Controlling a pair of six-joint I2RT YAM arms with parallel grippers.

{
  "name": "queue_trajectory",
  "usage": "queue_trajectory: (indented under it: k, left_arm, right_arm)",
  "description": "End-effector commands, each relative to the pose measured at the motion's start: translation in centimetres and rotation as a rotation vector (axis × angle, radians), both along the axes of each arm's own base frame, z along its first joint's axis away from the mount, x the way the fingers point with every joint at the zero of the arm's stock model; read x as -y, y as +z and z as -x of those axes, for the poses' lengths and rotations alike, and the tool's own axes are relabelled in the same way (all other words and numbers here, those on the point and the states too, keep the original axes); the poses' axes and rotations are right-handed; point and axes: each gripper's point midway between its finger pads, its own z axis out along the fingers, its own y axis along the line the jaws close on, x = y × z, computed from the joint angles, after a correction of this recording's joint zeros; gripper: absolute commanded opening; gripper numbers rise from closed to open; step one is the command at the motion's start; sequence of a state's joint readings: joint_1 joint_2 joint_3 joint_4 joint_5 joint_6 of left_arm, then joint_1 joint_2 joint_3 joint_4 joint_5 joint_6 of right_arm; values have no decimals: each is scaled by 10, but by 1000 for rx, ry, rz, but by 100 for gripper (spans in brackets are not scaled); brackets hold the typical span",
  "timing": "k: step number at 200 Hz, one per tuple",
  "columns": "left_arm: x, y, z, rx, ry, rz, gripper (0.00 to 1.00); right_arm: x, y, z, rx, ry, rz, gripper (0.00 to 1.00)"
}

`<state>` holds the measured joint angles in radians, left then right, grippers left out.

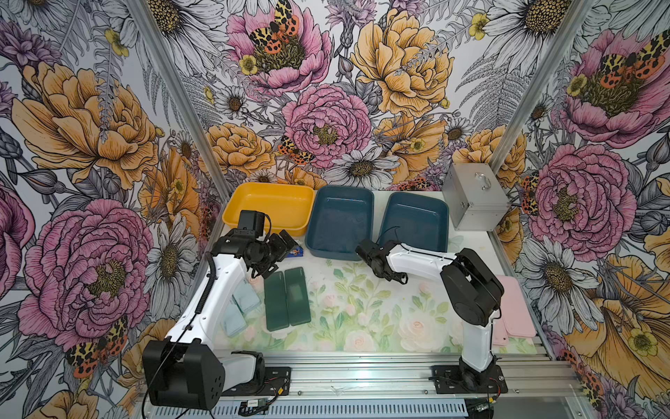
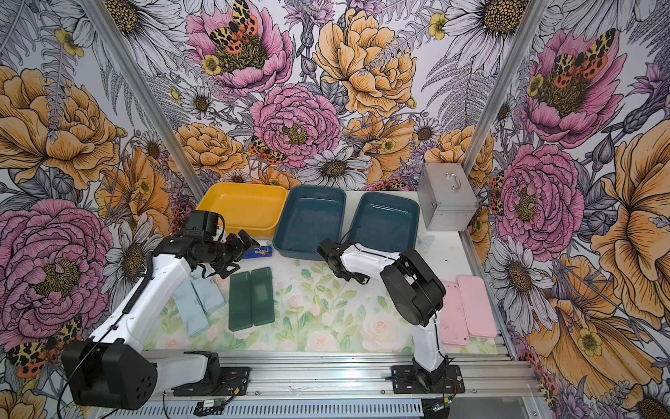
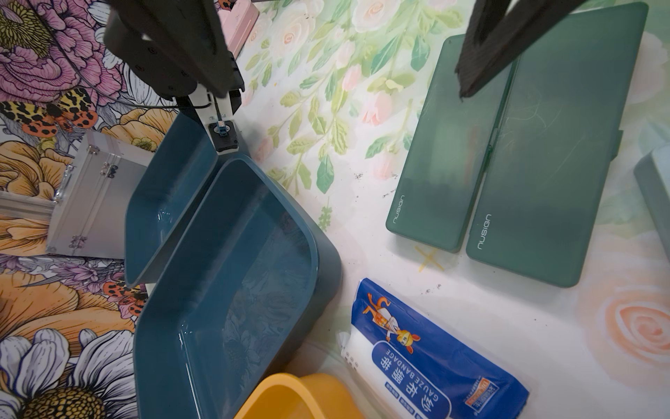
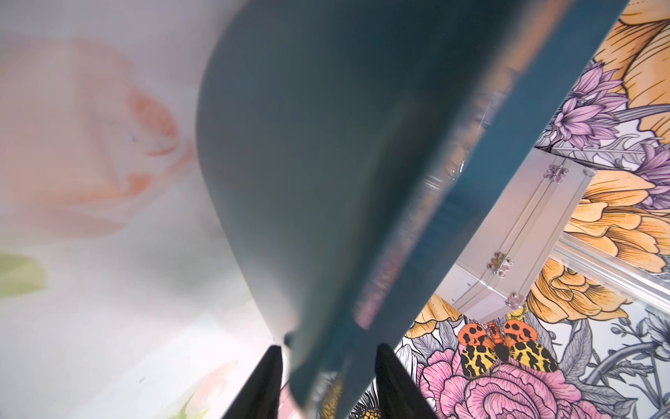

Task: Place the pencil cases by color into the storage box
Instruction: Move the storage box to the center of the board.

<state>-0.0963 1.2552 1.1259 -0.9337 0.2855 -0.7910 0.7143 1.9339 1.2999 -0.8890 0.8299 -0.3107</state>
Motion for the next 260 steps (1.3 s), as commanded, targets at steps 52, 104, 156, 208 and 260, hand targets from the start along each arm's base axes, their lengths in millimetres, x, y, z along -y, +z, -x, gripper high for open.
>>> queue_trajectory:
  k: [52,104,156,208,260]
  left_arm:
    - [11,16,-5,68,-45,0,99]
    - [45,30,-41,117,-226,-57,99]
    - [94,51,-93,186,-357,-76,99]
    - [142,38,-114,164,-443,-54,99]
    - [171,37,-91,158,-515,-53,99]
  right_arm:
    - [-15,66,39,85,-187,-422,53]
    - [27,82,57,65,-691,-462,54]
    - [36,93,50,168,-942,-616,54]
    - [71,84,44,254,-1237,-750,54]
    - [102,64,22,300,-1367,-756,53]
